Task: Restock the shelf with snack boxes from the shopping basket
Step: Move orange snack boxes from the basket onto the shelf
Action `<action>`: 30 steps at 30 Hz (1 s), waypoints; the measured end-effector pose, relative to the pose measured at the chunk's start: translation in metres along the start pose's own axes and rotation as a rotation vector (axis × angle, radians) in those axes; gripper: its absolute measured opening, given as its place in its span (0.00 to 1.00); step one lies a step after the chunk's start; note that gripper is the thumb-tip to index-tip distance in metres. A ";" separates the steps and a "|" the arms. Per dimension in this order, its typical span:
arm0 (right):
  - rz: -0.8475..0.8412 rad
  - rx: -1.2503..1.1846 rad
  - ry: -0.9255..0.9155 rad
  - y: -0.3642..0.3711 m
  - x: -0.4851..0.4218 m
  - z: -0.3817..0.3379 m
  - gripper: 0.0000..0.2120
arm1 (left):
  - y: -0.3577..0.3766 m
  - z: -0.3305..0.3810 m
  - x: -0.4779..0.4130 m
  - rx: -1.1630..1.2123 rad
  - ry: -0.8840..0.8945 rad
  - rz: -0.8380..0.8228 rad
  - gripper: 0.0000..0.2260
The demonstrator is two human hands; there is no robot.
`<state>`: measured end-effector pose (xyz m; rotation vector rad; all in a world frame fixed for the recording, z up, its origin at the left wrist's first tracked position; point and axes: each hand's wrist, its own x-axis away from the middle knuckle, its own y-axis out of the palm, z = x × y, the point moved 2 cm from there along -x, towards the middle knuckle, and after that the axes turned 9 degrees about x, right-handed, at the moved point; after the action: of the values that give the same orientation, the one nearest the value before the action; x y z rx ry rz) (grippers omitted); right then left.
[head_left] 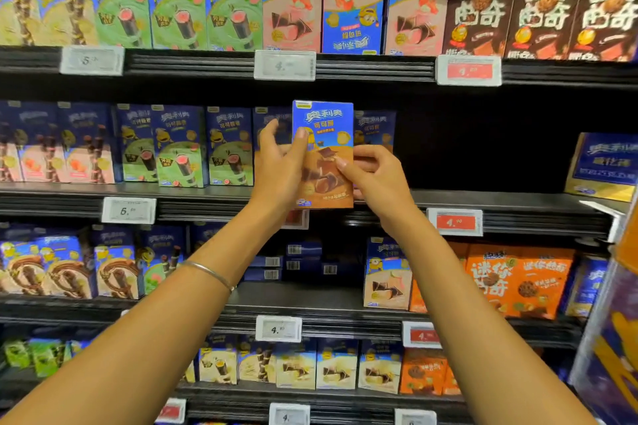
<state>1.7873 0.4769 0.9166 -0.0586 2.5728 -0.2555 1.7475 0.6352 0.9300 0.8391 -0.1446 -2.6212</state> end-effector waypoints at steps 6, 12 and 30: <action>0.278 0.041 0.046 -0.045 -0.014 0.020 0.16 | -0.005 -0.017 -0.009 -0.558 0.109 0.136 0.36; 0.380 0.302 0.048 -0.055 -0.032 0.037 0.17 | -0.015 -0.033 -0.018 -0.725 0.030 0.214 0.56; 0.248 0.511 0.110 -0.039 -0.050 0.042 0.24 | -0.017 -0.043 -0.039 -0.869 -0.073 0.211 0.53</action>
<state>1.8516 0.4365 0.9157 0.4693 2.5074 -0.8260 1.7959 0.6667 0.9119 0.3824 0.7836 -2.1678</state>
